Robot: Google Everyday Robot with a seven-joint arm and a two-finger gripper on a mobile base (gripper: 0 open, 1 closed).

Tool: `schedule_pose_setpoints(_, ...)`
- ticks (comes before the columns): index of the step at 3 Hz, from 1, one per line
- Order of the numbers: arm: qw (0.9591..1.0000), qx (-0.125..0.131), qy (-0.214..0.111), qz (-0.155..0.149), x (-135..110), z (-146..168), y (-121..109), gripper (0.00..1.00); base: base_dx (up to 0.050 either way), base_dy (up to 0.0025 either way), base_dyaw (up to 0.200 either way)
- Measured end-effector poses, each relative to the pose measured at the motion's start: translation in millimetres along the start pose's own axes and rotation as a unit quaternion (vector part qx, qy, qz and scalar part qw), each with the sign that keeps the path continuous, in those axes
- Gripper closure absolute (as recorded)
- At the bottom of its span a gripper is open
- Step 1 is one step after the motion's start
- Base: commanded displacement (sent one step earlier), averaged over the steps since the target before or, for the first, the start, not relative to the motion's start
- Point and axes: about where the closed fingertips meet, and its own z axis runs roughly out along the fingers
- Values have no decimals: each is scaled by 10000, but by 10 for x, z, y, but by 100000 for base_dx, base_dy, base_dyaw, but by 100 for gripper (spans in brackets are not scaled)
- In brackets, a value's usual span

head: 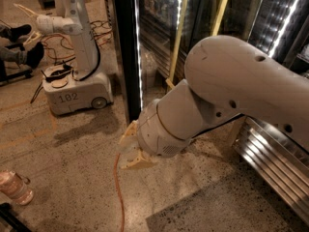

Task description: Close left fridge door

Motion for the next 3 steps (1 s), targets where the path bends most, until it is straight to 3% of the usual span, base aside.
schedule_pose_setpoints(1,9969,568,337,-427,-186,103,-65,89,0,0,0)
schedule_pose_setpoints(2,9866,1210,617,-901,-416,131,-231,100,0,0,0)
schedule_pose_setpoints(3,9768,1584,678,-1274,-656,184,-398,100,0,0,0)
